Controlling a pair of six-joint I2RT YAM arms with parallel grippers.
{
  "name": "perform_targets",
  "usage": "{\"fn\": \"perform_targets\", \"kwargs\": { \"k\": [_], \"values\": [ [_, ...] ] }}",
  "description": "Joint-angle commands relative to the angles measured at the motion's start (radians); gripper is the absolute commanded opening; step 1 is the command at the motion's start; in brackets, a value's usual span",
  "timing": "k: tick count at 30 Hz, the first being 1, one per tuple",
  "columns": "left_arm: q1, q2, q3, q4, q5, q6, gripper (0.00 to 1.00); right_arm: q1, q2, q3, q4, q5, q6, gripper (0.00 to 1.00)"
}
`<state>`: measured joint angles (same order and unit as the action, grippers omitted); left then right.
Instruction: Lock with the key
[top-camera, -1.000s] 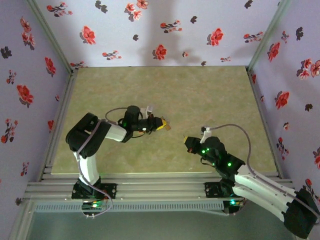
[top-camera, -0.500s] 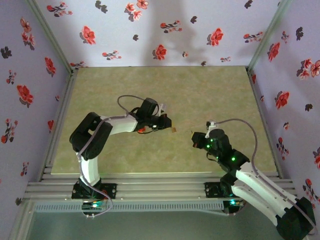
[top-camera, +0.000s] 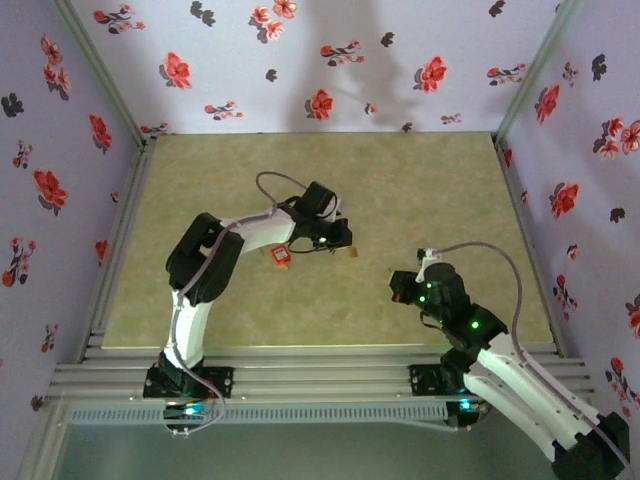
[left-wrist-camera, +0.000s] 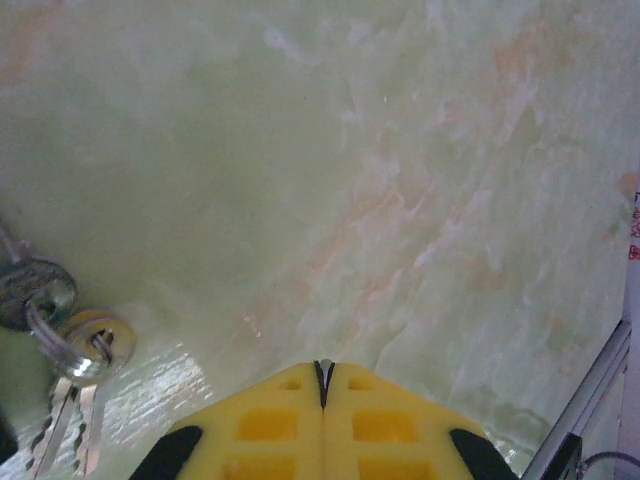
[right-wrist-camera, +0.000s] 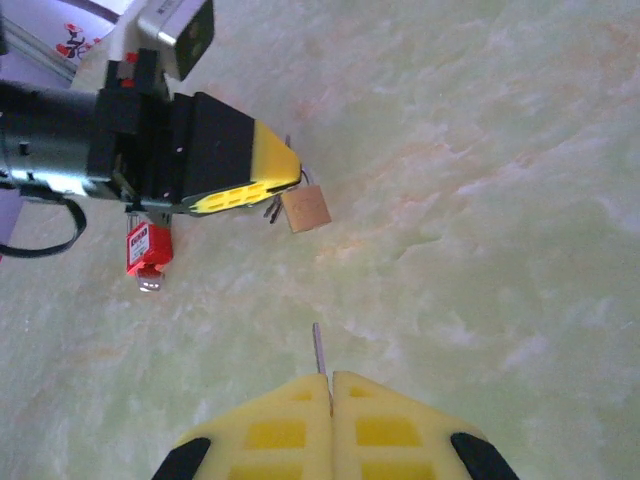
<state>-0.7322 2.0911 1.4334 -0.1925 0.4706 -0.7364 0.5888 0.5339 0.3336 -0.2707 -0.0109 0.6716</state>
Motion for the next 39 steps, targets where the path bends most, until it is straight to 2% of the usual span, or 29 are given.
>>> {"fn": "perform_targets", "kwargs": {
  "k": [1,19,32,39],
  "values": [
    [-0.014,0.043,0.071,-0.098,-0.007,0.043,0.00,-0.007,-0.025,0.006,-0.042,0.009,-0.038,0.00],
    [-0.018,0.183,0.294,-0.253,-0.006,0.080,0.00,-0.008,-0.031,-0.016,-0.031,-0.009,-0.034,0.00],
    [-0.021,0.232,0.365,-0.325,-0.020,0.106,0.00,-0.008,-0.031,-0.020,-0.033,-0.019,-0.032,0.00],
    [-0.019,0.250,0.398,-0.360,-0.029,0.125,0.15,-0.007,-0.031,-0.023,-0.034,-0.018,-0.028,0.00]
  ]
}}
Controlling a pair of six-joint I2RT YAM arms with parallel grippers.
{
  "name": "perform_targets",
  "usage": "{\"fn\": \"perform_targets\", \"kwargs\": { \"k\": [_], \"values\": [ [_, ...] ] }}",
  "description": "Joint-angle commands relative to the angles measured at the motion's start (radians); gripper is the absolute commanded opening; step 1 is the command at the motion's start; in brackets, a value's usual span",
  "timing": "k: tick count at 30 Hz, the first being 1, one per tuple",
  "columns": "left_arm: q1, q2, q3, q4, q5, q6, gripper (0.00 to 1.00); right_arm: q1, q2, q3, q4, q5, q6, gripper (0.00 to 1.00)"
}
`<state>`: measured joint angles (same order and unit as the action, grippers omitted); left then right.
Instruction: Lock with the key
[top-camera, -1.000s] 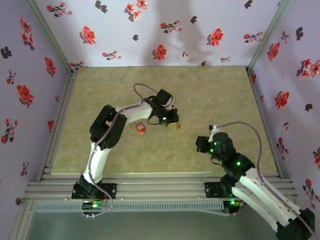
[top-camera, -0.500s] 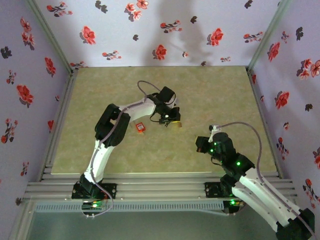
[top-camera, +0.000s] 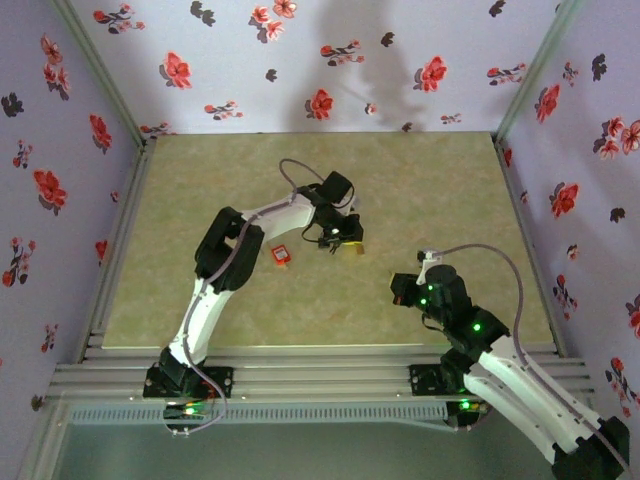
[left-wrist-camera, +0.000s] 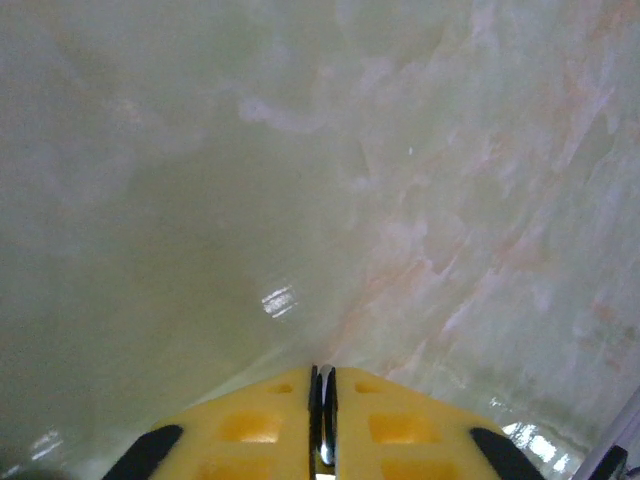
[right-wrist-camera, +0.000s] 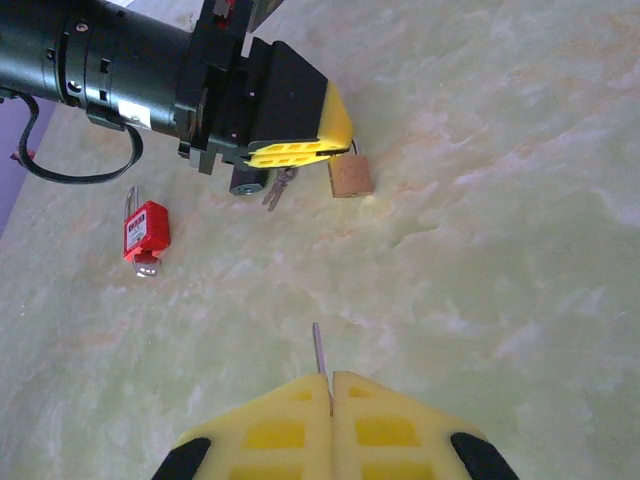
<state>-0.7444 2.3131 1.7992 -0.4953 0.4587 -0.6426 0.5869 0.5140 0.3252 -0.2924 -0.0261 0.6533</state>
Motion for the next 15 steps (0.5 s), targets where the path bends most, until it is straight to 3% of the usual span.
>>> {"fn": "perform_targets", "kwargs": {
  "k": [1,15],
  "values": [
    [-0.006,0.031,0.037,-0.062,-0.019,0.034,0.16,-0.006,-0.011,-0.016,-0.013,-0.002,-0.006,0.00],
    [0.015,0.030,0.097,-0.125,-0.040,0.057,0.25,-0.006,-0.010,-0.028,0.001,-0.005,0.001,0.00]
  ]
}}
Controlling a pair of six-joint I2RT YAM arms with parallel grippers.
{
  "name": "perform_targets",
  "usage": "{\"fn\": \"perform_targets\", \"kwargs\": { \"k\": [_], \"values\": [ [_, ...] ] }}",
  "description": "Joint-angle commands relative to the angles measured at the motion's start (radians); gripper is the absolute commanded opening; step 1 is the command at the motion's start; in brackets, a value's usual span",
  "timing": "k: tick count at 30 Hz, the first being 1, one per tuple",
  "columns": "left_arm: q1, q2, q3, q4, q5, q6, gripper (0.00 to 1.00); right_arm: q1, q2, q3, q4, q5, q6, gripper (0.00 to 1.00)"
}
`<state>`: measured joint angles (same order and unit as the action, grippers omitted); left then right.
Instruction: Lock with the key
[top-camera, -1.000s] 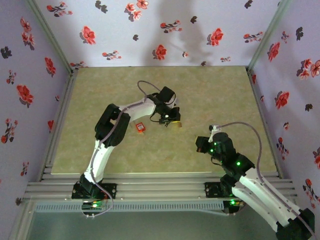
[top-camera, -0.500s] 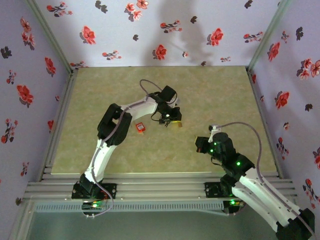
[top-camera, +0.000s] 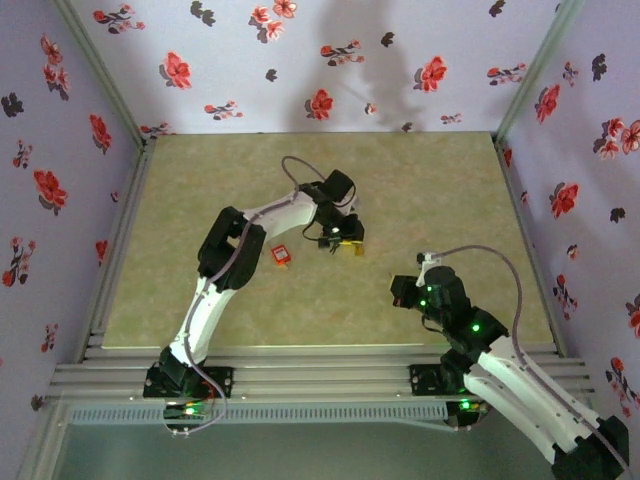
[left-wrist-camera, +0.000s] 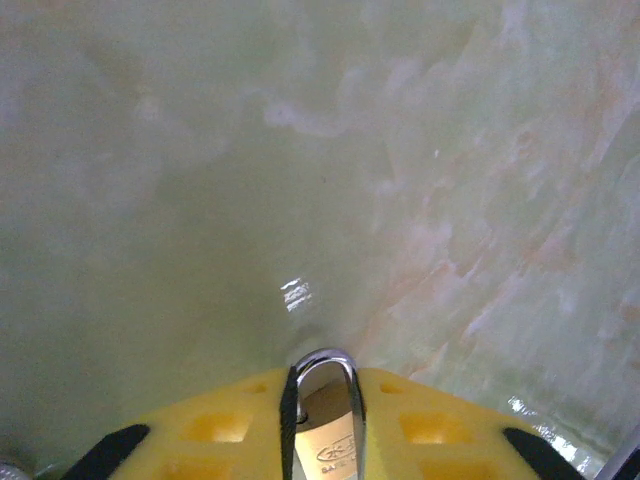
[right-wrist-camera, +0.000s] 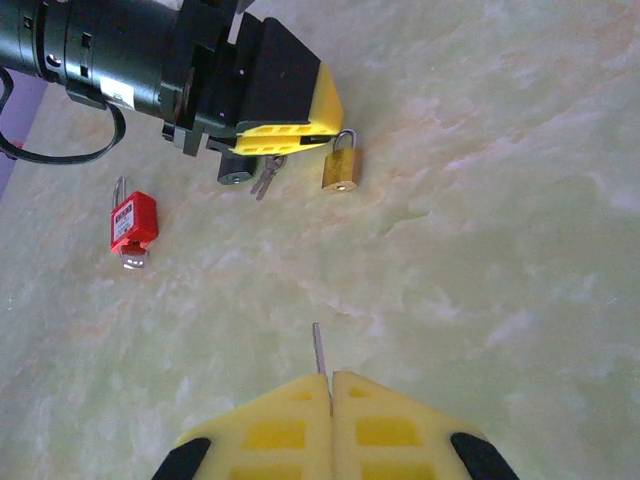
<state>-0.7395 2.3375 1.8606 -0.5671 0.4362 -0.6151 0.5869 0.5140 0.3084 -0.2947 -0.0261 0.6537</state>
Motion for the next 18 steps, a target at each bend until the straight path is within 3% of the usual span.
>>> {"fn": "perform_targets", "kwargs": {
  "k": [1,5,9,18],
  "values": [
    [0.012,0.001,0.037,-0.058,-0.020,0.034,0.26,-0.006,-0.008,-0.012,0.004,-0.005,0.002,0.00],
    [0.022,-0.044,0.034,-0.074,-0.036,0.048,0.30,-0.006,0.000,-0.015,0.011,-0.001,0.002,0.00],
    [0.022,-0.153,-0.017,-0.079,-0.117,0.066,0.43,-0.006,0.017,-0.018,0.015,0.003,0.006,0.00],
    [-0.013,-0.575,-0.448,0.169,-0.339,0.034,0.57,-0.006,0.074,-0.035,0.066,0.020,-0.006,0.00]
  ]
}}
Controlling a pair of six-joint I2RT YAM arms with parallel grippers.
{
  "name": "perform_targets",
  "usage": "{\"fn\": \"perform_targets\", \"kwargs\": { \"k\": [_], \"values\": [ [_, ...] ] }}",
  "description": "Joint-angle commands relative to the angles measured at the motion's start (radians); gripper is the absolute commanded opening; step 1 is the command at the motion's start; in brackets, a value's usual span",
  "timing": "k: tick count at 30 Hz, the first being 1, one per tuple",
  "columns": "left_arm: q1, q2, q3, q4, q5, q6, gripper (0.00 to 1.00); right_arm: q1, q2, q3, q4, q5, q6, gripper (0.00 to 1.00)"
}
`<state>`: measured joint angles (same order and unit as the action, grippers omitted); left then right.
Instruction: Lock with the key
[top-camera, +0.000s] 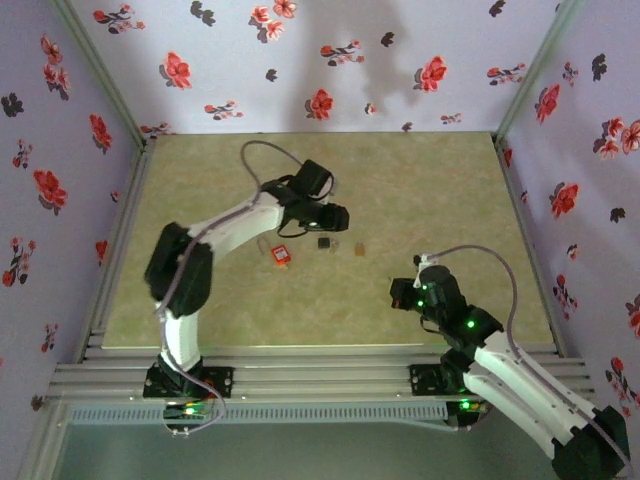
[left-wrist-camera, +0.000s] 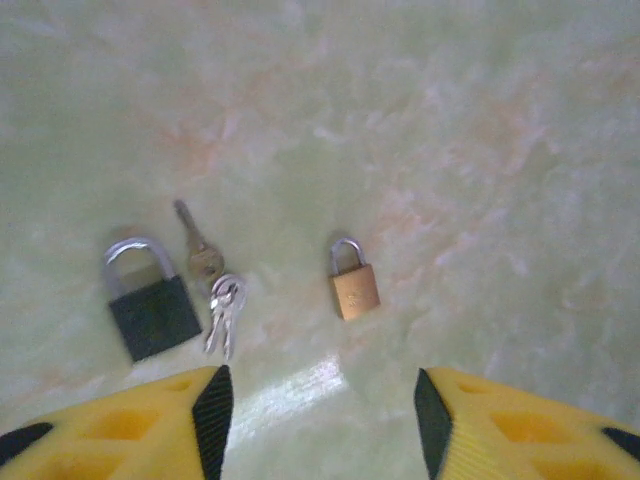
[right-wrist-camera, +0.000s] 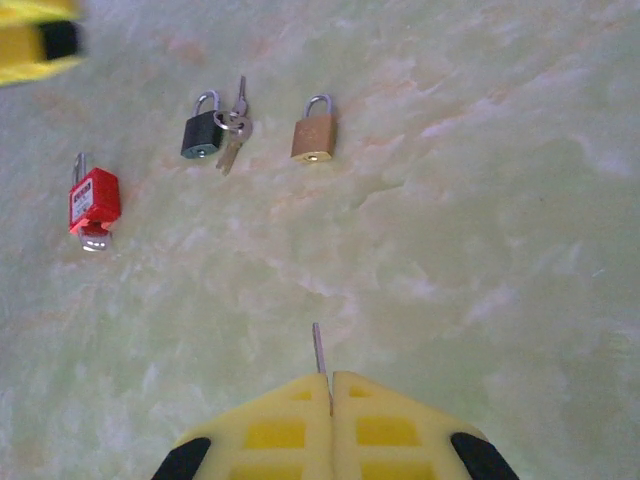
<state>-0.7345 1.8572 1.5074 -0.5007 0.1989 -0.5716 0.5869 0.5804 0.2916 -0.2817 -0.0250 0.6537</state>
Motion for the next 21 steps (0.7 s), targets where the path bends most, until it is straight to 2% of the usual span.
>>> {"fn": "perform_targets", "kwargs": {
  "k": [1,7,8,9,10,11,16,21],
  "values": [
    [-0.022,-0.141,-0.142,0.128,-0.121,-0.008,0.60,-0.006,0.018,-0.019,0.063,0.019,-0.008,0.00],
    [-0.069,-0.396,-0.389,0.246,-0.282,0.024,0.73,-0.005,0.110,-0.005,0.121,0.025,-0.020,0.00],
    [-0.076,-0.445,-0.442,0.276,-0.306,0.027,0.82,-0.004,0.136,0.003,0.133,0.024,-0.021,0.00],
    [-0.081,-0.485,-0.486,0.301,-0.324,0.029,0.84,-0.004,0.157,0.007,0.143,0.021,-0.023,0.00],
    [-0.084,-0.533,-0.539,0.328,-0.348,0.026,0.97,-0.003,0.183,0.016,0.155,0.019,-0.023,0.00],
    [-0.088,-0.577,-0.591,0.354,-0.370,0.026,1.00,-0.003,0.211,0.027,0.164,0.017,-0.022,0.00],
    [-0.094,-0.718,-0.769,0.406,-0.487,0.016,1.00,0.005,0.347,0.125,0.153,0.027,-0.029,0.00],
    [-0.091,-0.792,-0.910,0.493,-0.629,0.003,1.00,0.005,0.477,0.229,0.142,0.058,-0.041,0.00]
  ]
}}
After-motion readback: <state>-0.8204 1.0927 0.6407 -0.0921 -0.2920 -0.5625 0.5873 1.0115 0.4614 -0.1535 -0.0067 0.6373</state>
